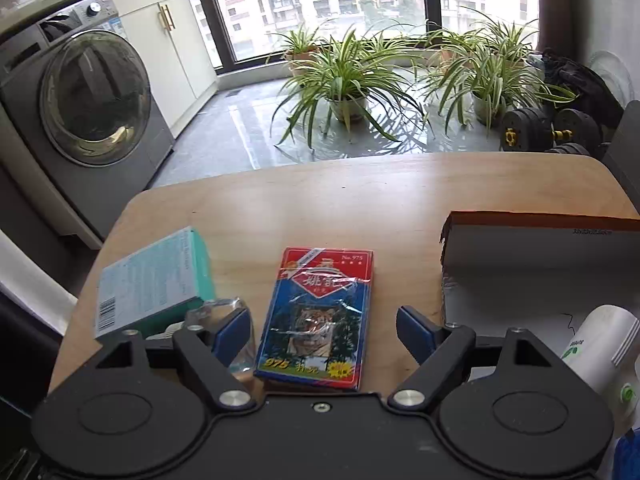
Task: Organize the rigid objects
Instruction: 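Carry pill bottle and card pack over the tray with both tools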
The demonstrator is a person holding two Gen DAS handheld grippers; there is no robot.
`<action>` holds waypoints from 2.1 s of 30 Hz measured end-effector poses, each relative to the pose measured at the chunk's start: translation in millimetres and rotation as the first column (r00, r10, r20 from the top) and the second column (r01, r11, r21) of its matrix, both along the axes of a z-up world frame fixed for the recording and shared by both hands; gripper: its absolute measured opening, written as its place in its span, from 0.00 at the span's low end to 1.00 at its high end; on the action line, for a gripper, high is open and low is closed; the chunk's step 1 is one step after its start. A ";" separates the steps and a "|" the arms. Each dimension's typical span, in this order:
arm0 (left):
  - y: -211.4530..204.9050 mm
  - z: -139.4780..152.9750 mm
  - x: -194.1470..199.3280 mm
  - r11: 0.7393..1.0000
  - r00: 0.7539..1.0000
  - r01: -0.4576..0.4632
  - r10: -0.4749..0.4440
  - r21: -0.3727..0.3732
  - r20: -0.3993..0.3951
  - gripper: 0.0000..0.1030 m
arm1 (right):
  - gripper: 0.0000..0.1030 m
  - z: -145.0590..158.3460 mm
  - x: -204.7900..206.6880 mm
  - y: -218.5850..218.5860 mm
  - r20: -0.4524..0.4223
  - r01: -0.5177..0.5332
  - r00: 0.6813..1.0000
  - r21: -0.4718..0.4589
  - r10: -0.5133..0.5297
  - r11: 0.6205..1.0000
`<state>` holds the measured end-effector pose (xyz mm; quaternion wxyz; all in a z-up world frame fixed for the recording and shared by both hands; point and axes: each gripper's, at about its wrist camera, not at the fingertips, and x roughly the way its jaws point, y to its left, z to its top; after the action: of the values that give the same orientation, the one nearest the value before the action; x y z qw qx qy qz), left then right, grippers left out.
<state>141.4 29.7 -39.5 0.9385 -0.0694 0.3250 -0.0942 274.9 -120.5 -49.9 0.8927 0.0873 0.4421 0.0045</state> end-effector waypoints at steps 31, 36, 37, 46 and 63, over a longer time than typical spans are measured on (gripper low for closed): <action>-24.4 45.4 -50.8 0.999 0.994 0.048 -0.046 -0.015 0.095 0.57 | 0.69 76.0 -191.8 -25.9 0.232 0.006 0.973 -0.042 0.004 0.999; -45.7 52.4 -65.9 0.996 0.990 0.089 -0.087 -0.018 0.108 0.57 | 0.69 83.1 -226.3 -50.2 0.251 0.053 0.967 -0.054 -0.038 0.997; -51.1 54.0 -69.2 0.995 0.989 0.101 -0.098 -0.017 0.109 0.57 | 0.69 84.7 -232.6 -55.5 0.255 0.064 0.966 -0.053 -0.048 0.997; -98.3 57.7 -92.3 0.978 0.970 0.207 -0.204 -0.009 0.129 0.57 | 0.69 90.8 -288.7 -97.6 0.283 0.159 0.949 -0.058 -0.137 0.986; -122.5 59.3 -113.4 0.968 0.956 0.251 -0.250 0.014 0.153 0.57 | 0.69 86.5 -320.7 -117.7 0.287 0.176 0.944 -0.033 -0.159 0.984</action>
<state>28.1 -92.8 19.8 0.9409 -0.0227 0.2579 -0.2183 -45.8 -238.2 36.6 0.9461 0.0970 0.3005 -0.0719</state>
